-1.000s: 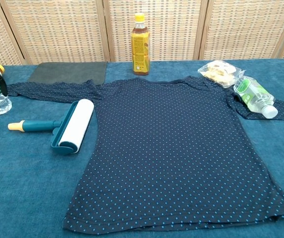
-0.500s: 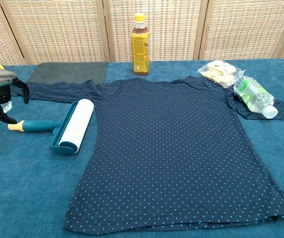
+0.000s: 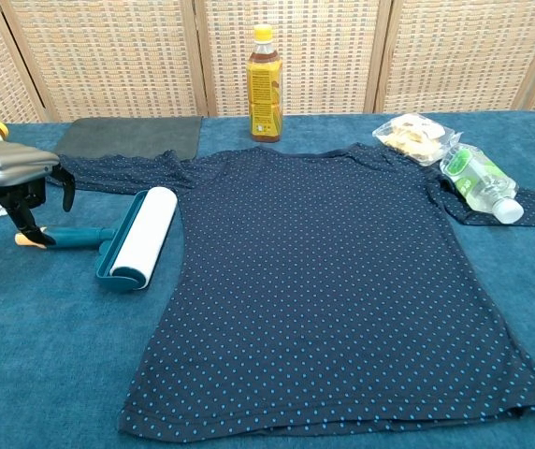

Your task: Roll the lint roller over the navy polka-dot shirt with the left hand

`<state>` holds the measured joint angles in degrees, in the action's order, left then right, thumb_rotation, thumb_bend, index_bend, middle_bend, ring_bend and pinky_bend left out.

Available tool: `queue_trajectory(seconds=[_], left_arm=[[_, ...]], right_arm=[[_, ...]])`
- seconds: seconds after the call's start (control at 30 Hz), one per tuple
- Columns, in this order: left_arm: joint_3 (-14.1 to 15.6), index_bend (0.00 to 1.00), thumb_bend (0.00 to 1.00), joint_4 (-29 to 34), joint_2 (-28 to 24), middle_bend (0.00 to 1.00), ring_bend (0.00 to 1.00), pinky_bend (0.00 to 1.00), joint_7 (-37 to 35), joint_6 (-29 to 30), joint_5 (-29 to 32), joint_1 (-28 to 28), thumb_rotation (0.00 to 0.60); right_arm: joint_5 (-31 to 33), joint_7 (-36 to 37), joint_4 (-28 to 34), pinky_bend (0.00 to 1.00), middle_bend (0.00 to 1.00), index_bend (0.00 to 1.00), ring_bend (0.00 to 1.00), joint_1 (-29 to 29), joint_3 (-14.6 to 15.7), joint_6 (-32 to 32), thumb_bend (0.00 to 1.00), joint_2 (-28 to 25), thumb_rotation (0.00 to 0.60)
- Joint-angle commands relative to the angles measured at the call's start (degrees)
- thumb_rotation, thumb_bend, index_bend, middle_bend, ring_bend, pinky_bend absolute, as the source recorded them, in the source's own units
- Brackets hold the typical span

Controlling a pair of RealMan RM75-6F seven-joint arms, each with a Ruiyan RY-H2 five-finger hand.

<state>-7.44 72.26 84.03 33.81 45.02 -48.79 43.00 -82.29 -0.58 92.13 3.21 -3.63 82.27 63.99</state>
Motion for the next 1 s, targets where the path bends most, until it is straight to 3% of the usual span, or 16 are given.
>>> queue_trajectory(seconds=[0.03, 0.37, 0.57, 0.67, 0.8, 0.9, 1.0], left_arm=[[0.53, 0.42, 0.18, -1.37, 1.16, 0.93, 0.78, 0.72, 0.24, -0.56, 0.63, 0.49, 0.600], [1.37, 0.46, 0.21, -5.79, 5.06, 0.93, 0.78, 0.72, 1.77, -2.58, 2.88, 2.95, 0.600], [1.82, 0.50, 0.28, -6.10, 6.21, 0.93, 0.78, 0.72, 1.85, -2.15, 2.91, 3.46, 0.600], [2.28, 0.53, 0.37, -5.75, 6.55, 0.93, 0.78, 0.72, 1.96, -1.71, 2.79, 3.40, 0.600], [2.95, 0.66, 0.56, -5.12, 6.44, 0.93, 0.78, 0.72, 2.53, -1.14, 2.56, 3.41, 0.600], [2.98, 0.78, 0.61, -3.77, 5.63, 0.93, 0.78, 0.72, 2.70, 0.09, 1.93, 3.38, 0.600], [2.47, 0.84, 0.62, -0.14, 3.04, 0.93, 0.78, 0.72, 3.26, 2.19, 0.43, 3.73, 0.600]], right_arm=[[0.01, 0.00, -0.04, 0.00, 0.00, 0.00, 0.00, -0.03, 0.00, 0.04, 0.08, 0.02, 0.600], [0.19, 0.23, -0.87, 0.00, 0.00, 0.00, 0.00, 0.02, -0.17, 0.07, 0.08, 0.44, 0.600], [0.13, 0.30, -1.00, 0.00, 0.00, 0.00, 0.00, 0.02, -0.13, 0.05, 0.08, 0.48, 0.600], [-0.14, 0.41, -0.85, 0.00, 0.00, 0.00, 0.00, -0.05, -0.22, 0.50, 0.08, 0.42, 0.600], [-0.63, 0.37, -0.64, 0.00, 0.00, 0.00, 0.00, -0.16, -0.11, 0.93, 0.08, 0.36, 0.600], [-0.74, 0.51, -0.49, 0.00, 0.00, 0.00, 0.00, -0.23, -0.13, 1.13, 0.08, 0.24, 0.600], [-0.86, 0.88, -0.22, 0.00, 0.00, 0.00, 0.00, -0.30, -0.20, 1.35, 0.08, 0.00, 0.600]])
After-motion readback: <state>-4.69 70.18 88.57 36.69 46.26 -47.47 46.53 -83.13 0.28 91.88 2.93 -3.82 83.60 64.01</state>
